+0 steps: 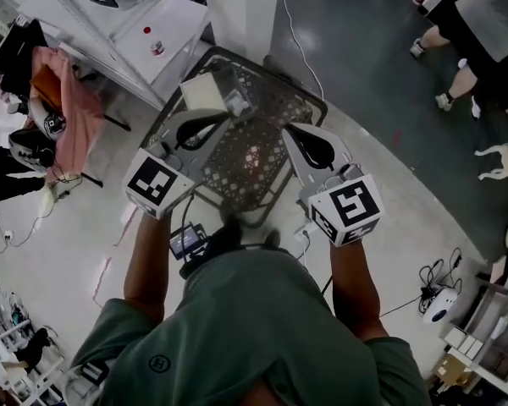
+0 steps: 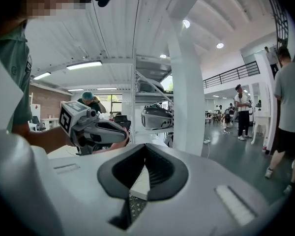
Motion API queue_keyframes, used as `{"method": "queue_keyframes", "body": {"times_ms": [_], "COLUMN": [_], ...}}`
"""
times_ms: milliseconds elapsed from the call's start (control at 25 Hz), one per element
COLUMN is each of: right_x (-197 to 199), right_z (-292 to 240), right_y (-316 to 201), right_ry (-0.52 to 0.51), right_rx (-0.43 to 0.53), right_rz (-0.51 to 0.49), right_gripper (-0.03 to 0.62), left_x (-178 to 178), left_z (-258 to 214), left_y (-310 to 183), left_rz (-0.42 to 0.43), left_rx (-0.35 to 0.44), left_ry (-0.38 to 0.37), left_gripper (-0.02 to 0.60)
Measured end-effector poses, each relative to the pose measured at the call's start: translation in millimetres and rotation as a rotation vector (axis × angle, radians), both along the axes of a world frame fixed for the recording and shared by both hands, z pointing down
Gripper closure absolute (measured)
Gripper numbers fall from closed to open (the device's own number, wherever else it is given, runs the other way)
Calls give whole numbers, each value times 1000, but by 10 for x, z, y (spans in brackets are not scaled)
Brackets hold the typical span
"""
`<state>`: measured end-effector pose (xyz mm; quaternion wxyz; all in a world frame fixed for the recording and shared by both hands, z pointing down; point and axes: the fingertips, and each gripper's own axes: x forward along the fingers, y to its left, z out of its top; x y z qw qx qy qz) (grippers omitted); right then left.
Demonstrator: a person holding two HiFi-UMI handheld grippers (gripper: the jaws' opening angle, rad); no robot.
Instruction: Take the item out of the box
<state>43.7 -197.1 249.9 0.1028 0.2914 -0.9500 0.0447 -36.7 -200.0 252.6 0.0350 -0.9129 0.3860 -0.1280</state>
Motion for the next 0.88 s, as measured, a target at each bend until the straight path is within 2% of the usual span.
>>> {"method": "queue_keyframes", "body": {"times_ms": [520, 880], "right_x": [-671, -742], "right_z": [16, 194], "right_y": [-628, -948], "right_ry": [74, 85], "right_rx": [4, -15], "right_rz": [118, 77], "right_gripper": [589, 589], "left_x": [-665, -767], "left_z": [103, 402], "left_y": [-749, -1071], "left_rz": [111, 69], "left_rx": [6, -42], "left_ry": [62, 52], "left_gripper": [578, 578]}}
